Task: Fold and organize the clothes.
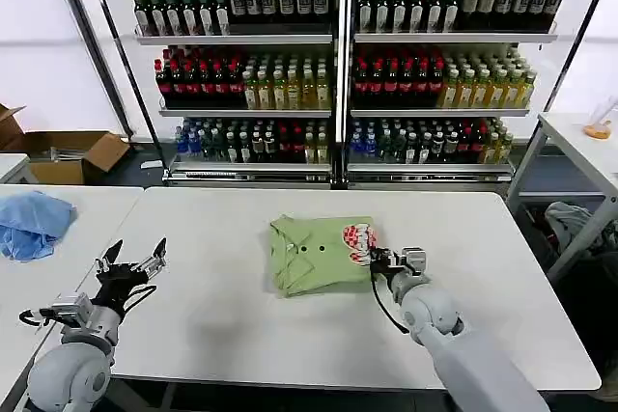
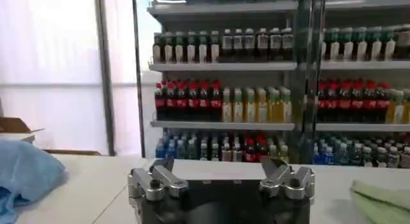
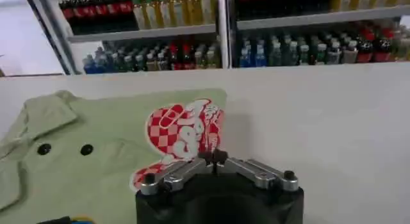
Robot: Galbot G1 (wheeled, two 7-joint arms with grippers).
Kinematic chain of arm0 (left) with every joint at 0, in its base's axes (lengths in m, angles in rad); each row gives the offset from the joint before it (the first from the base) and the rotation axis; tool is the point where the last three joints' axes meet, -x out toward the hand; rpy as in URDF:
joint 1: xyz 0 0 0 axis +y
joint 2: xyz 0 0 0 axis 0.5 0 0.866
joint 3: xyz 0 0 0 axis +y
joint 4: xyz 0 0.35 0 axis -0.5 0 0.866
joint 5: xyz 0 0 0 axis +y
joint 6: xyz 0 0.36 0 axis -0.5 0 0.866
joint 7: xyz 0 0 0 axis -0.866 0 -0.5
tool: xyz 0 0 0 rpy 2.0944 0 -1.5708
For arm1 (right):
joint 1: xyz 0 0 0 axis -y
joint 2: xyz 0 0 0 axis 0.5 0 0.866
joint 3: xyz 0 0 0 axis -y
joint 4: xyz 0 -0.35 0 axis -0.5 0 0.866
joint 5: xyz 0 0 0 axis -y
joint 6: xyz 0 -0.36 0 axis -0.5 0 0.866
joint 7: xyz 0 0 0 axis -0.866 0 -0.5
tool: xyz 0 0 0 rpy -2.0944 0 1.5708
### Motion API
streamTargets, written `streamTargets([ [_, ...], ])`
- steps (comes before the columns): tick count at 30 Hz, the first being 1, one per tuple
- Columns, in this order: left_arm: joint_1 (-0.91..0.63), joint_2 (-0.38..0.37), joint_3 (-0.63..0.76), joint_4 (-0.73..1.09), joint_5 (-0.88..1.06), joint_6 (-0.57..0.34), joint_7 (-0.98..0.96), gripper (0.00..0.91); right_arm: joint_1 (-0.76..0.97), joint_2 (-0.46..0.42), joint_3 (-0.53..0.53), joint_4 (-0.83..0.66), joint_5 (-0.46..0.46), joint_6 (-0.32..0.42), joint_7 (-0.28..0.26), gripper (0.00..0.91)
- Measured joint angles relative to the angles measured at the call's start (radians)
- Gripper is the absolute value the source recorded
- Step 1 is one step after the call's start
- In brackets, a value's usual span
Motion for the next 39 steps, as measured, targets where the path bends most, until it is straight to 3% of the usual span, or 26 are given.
streamTargets([
  [3,-0.001,0.000,0.005,0.000,0.007,-0.003,0.002,0.907,-0.019,-0.012,0.012,0.014,-0.050,0.023,-0.020,0.907],
  [12,0.008,-0.001,0.010,-0.019,0.021,-0.004,0.005,0.907,-0.114,-0.034,0.076,0.097,-0.302,0.229,-0.041,0.907],
  [20,0.020,-0.015,0.027,-0.040,0.043,-0.007,0.010,0.907,-0.260,-0.040,0.163,0.219,-0.421,0.351,-0.059,0.907],
  [39,0.055,-0.038,0.037,-0.095,0.065,-0.008,0.015,0.907,-0.505,0.007,0.298,0.413,-0.496,0.389,-0.086,0.907],
])
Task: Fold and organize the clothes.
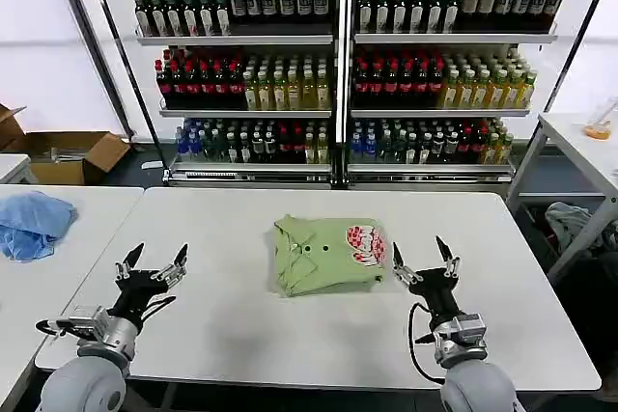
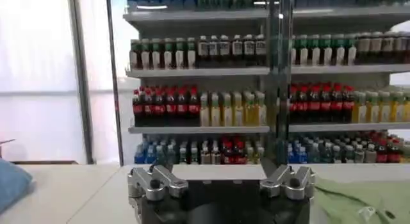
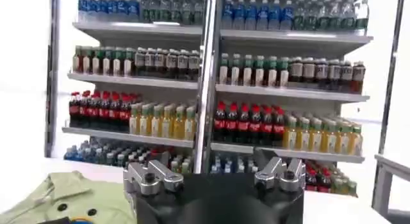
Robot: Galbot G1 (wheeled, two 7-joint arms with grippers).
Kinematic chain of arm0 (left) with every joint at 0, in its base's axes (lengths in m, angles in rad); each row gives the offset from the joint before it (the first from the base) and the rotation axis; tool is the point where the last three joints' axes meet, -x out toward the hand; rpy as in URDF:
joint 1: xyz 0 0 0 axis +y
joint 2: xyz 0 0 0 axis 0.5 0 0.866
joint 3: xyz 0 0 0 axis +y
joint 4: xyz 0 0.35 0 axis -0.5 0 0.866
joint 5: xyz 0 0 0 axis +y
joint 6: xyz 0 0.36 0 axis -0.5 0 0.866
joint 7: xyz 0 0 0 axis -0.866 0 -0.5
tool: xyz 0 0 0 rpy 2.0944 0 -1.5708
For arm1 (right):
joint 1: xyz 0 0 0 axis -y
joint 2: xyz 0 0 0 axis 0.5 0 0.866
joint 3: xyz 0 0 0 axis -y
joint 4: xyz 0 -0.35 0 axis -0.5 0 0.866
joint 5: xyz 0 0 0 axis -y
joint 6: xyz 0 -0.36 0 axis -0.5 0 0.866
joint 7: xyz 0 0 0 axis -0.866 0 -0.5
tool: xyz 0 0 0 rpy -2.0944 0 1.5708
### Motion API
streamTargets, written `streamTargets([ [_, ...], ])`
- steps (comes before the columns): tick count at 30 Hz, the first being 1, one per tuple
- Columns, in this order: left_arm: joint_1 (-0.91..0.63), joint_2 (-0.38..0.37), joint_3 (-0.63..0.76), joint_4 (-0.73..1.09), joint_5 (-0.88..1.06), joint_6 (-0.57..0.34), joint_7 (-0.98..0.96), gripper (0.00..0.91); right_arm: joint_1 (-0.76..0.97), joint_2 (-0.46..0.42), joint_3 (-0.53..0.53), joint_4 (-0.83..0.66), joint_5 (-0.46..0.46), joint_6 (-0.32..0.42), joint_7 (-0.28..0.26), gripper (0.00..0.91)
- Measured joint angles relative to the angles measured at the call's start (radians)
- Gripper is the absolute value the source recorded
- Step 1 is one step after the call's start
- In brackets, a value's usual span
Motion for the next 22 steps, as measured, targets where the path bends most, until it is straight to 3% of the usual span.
streamTargets([
  [22,0.034,-0.009,-0.010,-0.033,0.009,-0.006,0.009,0.907,-0.057,-0.005,0.052,0.060,-0.029,0.004,-0.018,0.907],
])
